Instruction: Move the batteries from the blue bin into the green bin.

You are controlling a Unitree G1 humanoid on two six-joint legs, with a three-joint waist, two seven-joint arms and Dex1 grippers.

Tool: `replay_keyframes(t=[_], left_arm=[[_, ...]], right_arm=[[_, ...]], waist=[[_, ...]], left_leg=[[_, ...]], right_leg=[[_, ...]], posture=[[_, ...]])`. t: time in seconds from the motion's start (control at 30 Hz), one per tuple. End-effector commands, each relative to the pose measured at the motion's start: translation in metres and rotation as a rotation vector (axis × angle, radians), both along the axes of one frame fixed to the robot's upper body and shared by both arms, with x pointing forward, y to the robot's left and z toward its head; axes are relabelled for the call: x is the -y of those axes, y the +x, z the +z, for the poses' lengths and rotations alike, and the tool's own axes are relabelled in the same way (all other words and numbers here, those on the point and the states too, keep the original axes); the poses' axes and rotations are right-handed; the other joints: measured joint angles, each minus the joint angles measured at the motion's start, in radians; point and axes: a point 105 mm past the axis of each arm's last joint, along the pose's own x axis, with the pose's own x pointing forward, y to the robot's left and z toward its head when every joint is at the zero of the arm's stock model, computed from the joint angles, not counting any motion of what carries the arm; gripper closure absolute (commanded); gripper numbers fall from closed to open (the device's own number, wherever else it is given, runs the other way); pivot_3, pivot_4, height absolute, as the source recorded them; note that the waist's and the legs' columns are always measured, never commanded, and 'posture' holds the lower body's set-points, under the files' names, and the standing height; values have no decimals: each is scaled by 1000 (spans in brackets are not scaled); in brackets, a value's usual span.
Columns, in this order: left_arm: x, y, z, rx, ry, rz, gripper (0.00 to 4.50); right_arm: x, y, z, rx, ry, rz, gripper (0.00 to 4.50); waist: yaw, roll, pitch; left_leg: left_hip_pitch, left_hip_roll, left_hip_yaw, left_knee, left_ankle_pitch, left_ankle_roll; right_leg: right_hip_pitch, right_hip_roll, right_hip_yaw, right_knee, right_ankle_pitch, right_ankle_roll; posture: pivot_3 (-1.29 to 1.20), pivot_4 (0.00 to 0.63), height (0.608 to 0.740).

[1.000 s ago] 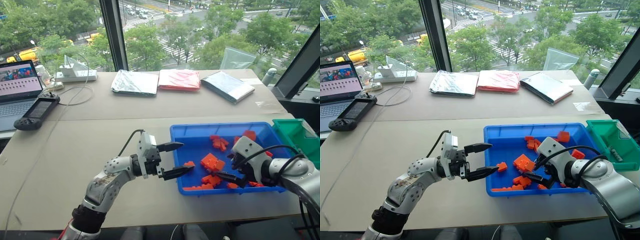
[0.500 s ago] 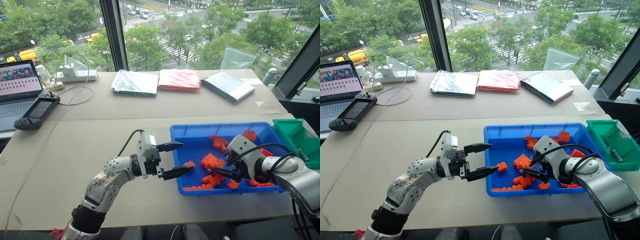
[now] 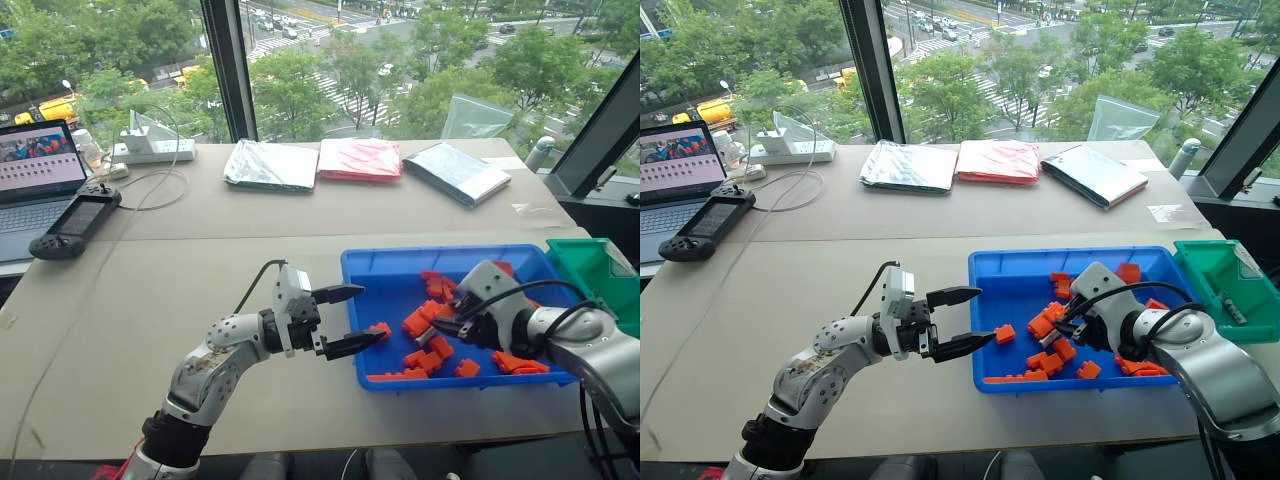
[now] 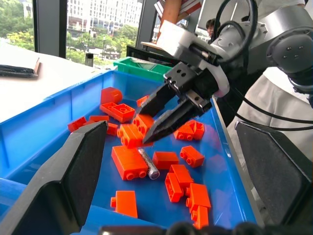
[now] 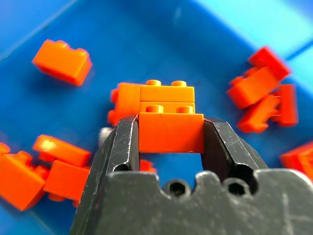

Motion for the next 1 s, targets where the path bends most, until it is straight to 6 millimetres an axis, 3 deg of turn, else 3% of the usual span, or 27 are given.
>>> replay_keyframes(t=[0.03,0.17,0.37,0.63,1.0], left_arm=[[2,-2,9,35,-17,-18,0],[2,-2,9,36,-16,-20,0],[4,-2,10,41,-19,-19,0],[3,-3,10,38,-16,-14,0],[3,-4,9,35,-18,-8,0]], right_arm=[[-41,-11,23,33,71,204,11],[-75,-32,0,-127,91,383,11],[-92,-39,-32,-249,91,424,11],[-82,-31,-49,-310,28,366,11],[-84,-19,-64,-346,11,332,11]], waist=[[-1,0,0],[0,0,0],[2,0,0],[1,0,0],[0,0,0]], left_leg=[[0,0,0,0,0,0],[0,0,-1,0,0,0],[0,0,0,0,0,0],[0,0,-1,0,0,0],[0,0,-1,0,0,0]], right_leg=[[0,0,0,0,0,0],[0,0,0,0,0,0],[0,0,0,0,0,0],[0,0,0,0,0,0],[0,0,0,0,0,0]], posture=[[0,150,740],[0,150,740],[0,150,740],[0,150,740],[0,150,740]])
